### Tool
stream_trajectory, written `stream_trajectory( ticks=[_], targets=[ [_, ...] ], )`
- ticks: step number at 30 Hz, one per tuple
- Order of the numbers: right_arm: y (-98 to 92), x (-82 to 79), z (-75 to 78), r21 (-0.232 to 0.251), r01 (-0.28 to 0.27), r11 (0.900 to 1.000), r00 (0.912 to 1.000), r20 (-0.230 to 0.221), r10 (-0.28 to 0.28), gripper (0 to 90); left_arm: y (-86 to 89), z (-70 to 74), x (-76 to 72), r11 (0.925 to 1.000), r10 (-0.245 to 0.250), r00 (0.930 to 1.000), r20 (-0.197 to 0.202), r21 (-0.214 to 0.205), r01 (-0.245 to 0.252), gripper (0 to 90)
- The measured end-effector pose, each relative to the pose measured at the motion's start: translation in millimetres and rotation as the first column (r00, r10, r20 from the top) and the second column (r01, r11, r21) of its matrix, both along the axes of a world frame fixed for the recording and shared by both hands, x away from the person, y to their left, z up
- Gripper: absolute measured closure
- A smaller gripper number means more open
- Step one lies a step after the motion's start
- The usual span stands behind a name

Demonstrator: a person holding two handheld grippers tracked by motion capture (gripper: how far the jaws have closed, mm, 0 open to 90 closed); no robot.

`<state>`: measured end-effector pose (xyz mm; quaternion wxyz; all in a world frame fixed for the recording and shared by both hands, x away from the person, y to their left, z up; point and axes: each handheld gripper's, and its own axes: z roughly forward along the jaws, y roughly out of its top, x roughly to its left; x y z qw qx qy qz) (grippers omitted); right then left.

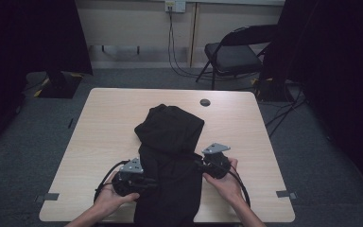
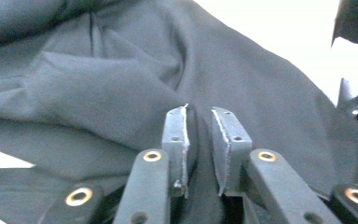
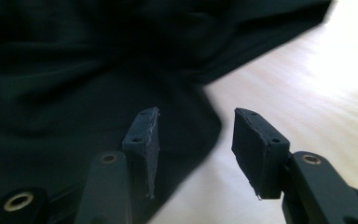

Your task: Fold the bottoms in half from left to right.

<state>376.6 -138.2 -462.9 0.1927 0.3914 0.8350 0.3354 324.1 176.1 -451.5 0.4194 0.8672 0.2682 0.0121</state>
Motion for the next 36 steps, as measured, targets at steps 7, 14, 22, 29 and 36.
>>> stream_trajectory(
  ticks=[7, 14, 22, 29, 36],
  targets=[
    [10.3, -25.4, 5.0, 0.033, -0.073, 0.9968, 0.9973, -0.006, 0.073, 50.2, 10.6, -12.9, -9.2, 0.9952, 0.019, 0.9993, -0.032, 0.097, -0.016, 36.0],
    [12.6, -25.9, -3.0, 0.031, -0.088, 0.9957, 0.9956, -0.031, 0.089, 49.4, -4.3, -14.4, -8.5, 0.9790, -0.055, 0.9977, 0.040, 0.198, 0.046, 86.2],
    [7.8, -23.8, 1.1, 0.051, -0.074, 0.9959, 0.9968, -0.024, 0.076, 49.3, -4.2, 60.9, 0.3, 0.9970, -0.012, 0.9972, 0.074, -0.076, 0.018, 87.7],
    [9.7, -19.1, 5.4, 0.072, -0.067, 0.9951, 0.9976, -0.011, 0.068, 48.6, -39.3, 76.7, 5.5, 0.9654, -0.053, 0.9985, -0.016, -0.257, 0.047, 79.5],
    [-7.2, -17.4, 13.1, 0.095, -0.027, 0.9951, 0.9996, 0.013, 0.026, 48.2, -38.5, 56.9, 3.8, 0.9845, -0.064, 0.9974, -0.033, -0.166, 0.057, 58.3]
  ],
)
